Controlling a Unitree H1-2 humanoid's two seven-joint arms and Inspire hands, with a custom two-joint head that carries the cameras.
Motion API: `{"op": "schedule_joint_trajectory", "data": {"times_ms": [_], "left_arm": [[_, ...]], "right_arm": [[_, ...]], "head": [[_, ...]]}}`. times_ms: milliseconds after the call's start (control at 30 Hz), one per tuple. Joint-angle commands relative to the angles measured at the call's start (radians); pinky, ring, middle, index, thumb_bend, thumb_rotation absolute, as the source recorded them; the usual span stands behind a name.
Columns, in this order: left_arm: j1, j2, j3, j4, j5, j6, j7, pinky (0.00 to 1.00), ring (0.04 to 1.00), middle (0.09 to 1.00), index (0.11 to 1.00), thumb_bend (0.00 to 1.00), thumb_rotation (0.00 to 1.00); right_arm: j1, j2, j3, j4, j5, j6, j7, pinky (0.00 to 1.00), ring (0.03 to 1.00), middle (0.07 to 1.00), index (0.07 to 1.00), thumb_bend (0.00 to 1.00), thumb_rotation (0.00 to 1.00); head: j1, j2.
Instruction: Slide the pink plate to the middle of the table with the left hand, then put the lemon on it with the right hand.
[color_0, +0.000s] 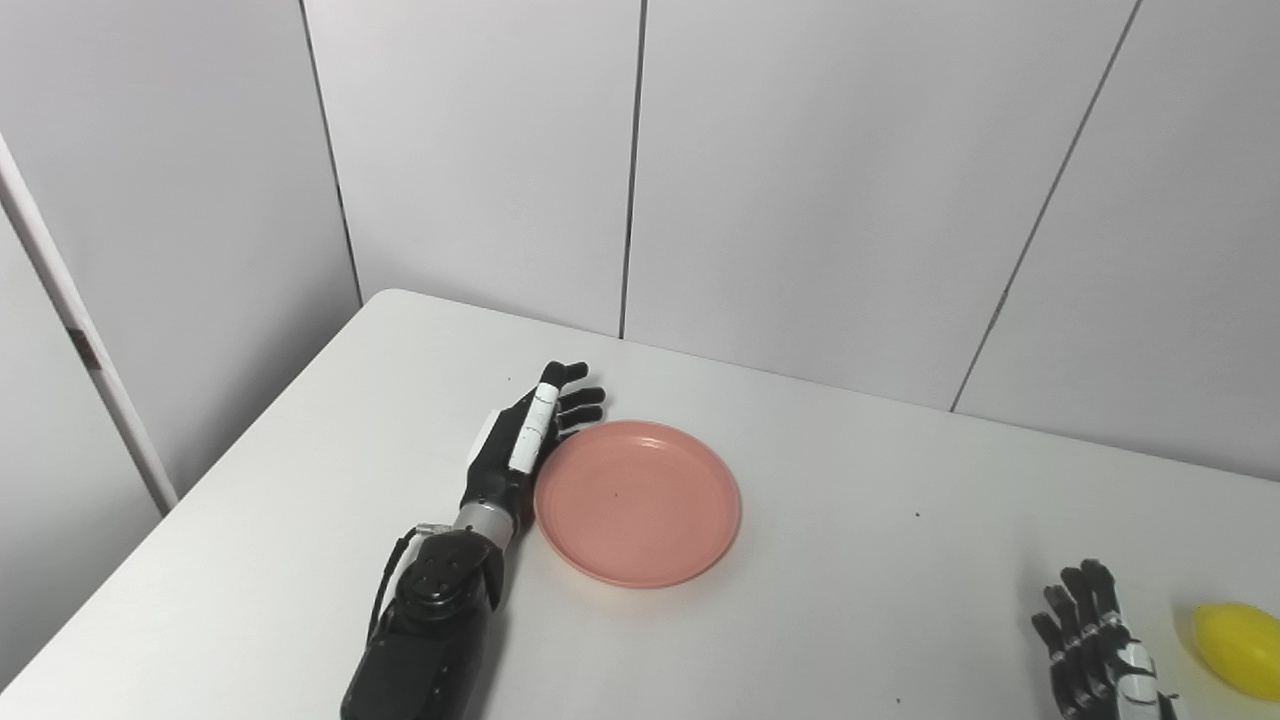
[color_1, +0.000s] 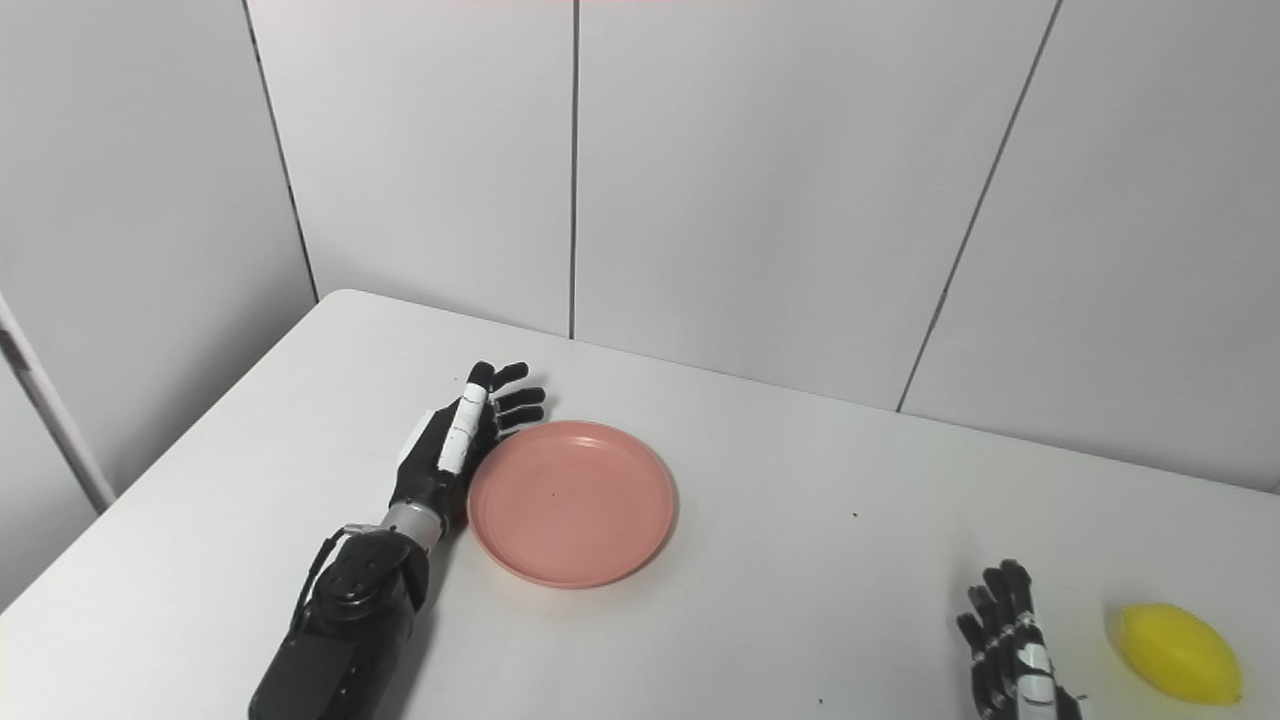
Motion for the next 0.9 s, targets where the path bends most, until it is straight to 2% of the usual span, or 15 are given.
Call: {"op": "schedule_joint_trajectory", "data": {"times_ms": [0, 233, 467, 867], "left_arm": [[0.023, -0.017, -0.012, 0.023, 0.008, 0.026, 0.0, 0.71, 0.767, 0.757, 0.808, 1.0, 0.92], [0.035, -0.032, -0.041, 0.029, 0.033, 0.031, -0.001, 0.74, 0.78, 0.782, 0.839, 0.94, 0.96], [0.048, -0.062, -0.052, 0.054, 0.045, 0.003, 0.001, 0.75, 0.77, 0.763, 0.851, 0.96, 0.96], [0.053, -0.102, -0.055, 0.08, 0.049, -0.032, 0.01, 0.7, 0.775, 0.767, 0.856, 0.96, 0.96]], "right_arm": [[0.052, 0.035, 0.019, 0.048, 0.009, -0.016, 0.001, 1.0, 1.0, 1.0, 1.0, 0.63, 1.0], [0.051, 0.035, 0.021, 0.049, 0.01, -0.017, 0.001, 1.0, 1.0, 1.0, 1.0, 0.64, 1.0], [0.052, 0.035, 0.025, 0.043, 0.004, -0.007, -0.004, 1.0, 1.0, 1.0, 1.0, 0.64, 1.0], [0.051, 0.038, 0.031, 0.048, -0.001, -0.015, -0.008, 1.0, 1.0, 1.0, 1.0, 0.66, 1.0]], "head": [[0.002, 0.001], [-0.006, 0.004], [-0.012, 0.008], [-0.04, 0.019]]}}
